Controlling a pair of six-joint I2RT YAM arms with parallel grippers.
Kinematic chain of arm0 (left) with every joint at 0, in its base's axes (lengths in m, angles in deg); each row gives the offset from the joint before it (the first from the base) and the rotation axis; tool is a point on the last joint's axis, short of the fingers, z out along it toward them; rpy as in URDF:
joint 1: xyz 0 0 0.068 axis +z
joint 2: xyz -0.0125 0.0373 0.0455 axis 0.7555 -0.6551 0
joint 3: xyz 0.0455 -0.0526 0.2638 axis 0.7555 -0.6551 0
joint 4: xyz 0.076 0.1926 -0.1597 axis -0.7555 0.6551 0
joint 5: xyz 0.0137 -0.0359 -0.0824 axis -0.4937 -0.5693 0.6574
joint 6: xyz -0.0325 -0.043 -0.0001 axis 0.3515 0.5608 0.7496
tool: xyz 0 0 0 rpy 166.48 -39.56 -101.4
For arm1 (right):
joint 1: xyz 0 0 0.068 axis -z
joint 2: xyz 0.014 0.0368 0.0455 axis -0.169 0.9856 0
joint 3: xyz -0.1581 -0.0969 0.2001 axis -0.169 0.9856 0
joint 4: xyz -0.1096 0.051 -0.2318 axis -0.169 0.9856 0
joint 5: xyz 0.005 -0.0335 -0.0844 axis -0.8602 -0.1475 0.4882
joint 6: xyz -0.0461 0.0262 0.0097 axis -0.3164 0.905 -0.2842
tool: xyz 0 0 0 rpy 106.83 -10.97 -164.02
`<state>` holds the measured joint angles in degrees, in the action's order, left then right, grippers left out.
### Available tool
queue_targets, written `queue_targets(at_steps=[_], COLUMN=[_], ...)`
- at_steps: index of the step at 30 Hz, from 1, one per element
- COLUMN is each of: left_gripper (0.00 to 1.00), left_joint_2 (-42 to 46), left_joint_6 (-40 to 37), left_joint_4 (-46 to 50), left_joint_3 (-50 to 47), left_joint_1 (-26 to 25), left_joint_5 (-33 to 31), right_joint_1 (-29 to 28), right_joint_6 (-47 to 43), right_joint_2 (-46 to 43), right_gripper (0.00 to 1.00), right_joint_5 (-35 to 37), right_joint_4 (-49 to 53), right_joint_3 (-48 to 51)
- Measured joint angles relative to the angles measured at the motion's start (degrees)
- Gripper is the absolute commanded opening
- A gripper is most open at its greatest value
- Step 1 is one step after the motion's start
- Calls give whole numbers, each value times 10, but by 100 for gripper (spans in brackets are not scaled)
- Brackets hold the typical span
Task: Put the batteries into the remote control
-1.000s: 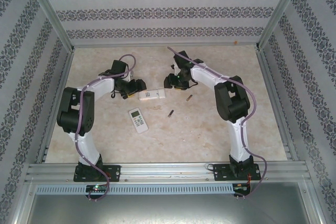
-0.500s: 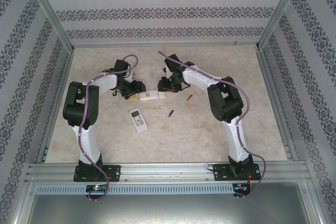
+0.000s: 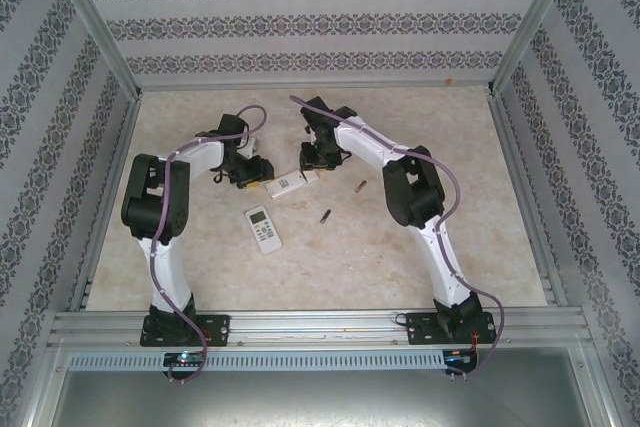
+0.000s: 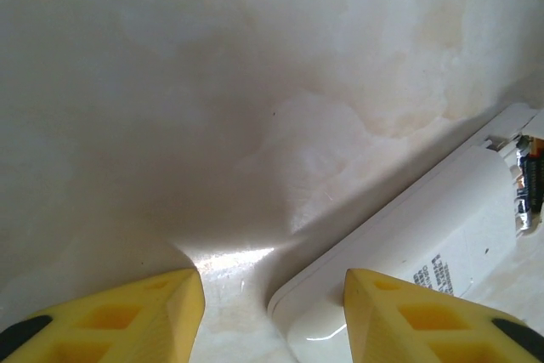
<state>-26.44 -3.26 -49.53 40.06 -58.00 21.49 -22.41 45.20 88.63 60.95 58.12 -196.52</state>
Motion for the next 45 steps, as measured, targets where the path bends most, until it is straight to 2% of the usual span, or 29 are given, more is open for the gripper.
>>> queue_targets(at_steps=[5,10,13,19,23,26,30,37,45], left_gripper=[52,63,65,60,59,57,51,41,36], left_joint_2=[4,20,39,107,126,103,48,11,-23], left_joint_6=[-14,-9,12,91,125,128,123,122,89], left_joint_4=[-15,-37,-52,-30,-22,-9,5,42,92], left_joint_3=[-11,-29,-48,-100,-107,-96,-68,-28,28], left_joint_1=[0,0,-2,-3,-4,-5,-9,-7,-9], left_joint_5=[7,16,17,11,42,80,96,99,94], right_joint_1=[-10,-15,-15,-15,-16,-18,-18,-18,-19], right_joint_6=[-11,-11,-11,-12,-12,-14,-14,3,26], right_joint_2=[18,23,26,34,38,38,40,40,22], right_gripper=[40,40,40,36,35,33,33,31,32], right_joint_5=[7,5,5,5,3,3,2,2,-3], right_joint_4=[29,35,40,53,58,58,60,65,51], right_joint_3=[-37,-47,-53,-68,-75,-75,-78,-78,-45])
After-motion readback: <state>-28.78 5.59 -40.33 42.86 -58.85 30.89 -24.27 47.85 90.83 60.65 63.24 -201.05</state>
